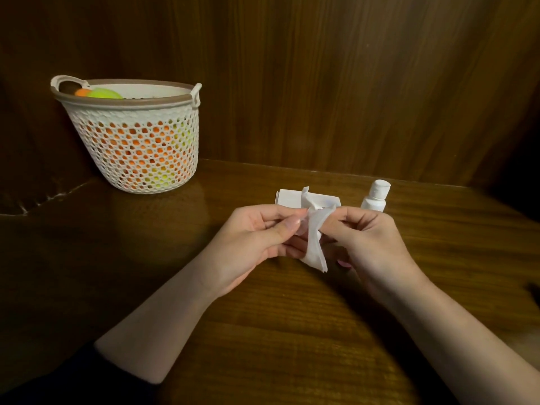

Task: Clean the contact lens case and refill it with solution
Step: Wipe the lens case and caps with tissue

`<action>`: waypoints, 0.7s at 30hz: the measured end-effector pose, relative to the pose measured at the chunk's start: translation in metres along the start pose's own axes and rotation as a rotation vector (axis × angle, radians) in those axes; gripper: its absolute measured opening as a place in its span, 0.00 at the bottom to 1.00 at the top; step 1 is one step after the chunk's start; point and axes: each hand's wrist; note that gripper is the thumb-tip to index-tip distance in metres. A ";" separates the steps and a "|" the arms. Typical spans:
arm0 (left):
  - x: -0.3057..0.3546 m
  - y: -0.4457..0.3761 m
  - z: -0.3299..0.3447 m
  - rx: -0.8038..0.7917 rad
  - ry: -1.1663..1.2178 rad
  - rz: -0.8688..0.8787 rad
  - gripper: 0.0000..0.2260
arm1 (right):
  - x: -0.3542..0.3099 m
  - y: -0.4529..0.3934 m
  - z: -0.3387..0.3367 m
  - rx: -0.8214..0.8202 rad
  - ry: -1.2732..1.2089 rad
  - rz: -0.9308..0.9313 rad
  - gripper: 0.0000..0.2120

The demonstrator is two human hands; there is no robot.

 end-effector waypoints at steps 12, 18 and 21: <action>-0.002 -0.001 0.000 -0.034 -0.041 0.020 0.20 | -0.002 0.001 0.000 0.084 0.194 -0.075 0.09; -0.003 -0.002 -0.001 -0.029 -0.041 0.023 0.19 | -0.007 0.004 0.003 0.064 0.128 -0.050 0.07; -0.004 -0.002 -0.001 -0.043 -0.043 0.035 0.18 | -0.005 0.002 0.004 0.087 0.122 -0.059 0.06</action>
Point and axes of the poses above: each hand's wrist, its own y-axis away from the middle knuckle, its own z-axis out of the palm, x = y × z, and after that the axes turned 3 degrees about x, right-handed
